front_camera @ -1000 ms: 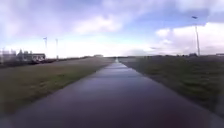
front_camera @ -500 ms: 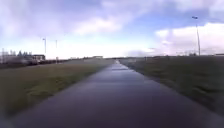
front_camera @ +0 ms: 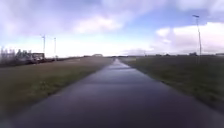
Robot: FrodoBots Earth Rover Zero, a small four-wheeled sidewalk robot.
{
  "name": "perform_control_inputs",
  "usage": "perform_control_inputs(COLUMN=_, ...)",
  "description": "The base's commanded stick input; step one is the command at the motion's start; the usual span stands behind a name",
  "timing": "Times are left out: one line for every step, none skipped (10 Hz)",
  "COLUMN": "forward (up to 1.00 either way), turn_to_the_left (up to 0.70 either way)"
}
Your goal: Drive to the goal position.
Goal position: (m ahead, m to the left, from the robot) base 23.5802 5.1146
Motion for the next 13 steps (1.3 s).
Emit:
perform_control_inputs(forward=1.0, turn_to_the_left=0.0)
perform_control_inputs(forward=1.0, turn_to_the_left=0.0)
perform_control_inputs(forward=1.0, turn_to_the_left=0.0)
perform_control_inputs(forward=1.0, turn_to_the_left=0.0)
perform_control_inputs(forward=1.0, turn_to_the_left=0.0)
perform_control_inputs(forward=1.0, turn_to_the_left=0.0)
perform_control_inputs(forward=1.0, turn_to_the_left=0.0)
perform_control_inputs(forward=1.0, turn_to_the_left=0.0)
perform_control_inputs(forward=1.0, turn_to_the_left=0.0)
perform_control_inputs(forward=1.0, turn_to_the_left=0.0)
perform_control_inputs(forward=1.0, turn_to_the_left=0.0)
perform_control_inputs(forward=1.0, turn_to_the_left=0.0)
perform_control_inputs(forward=1.0, turn_to_the_left=0.0)
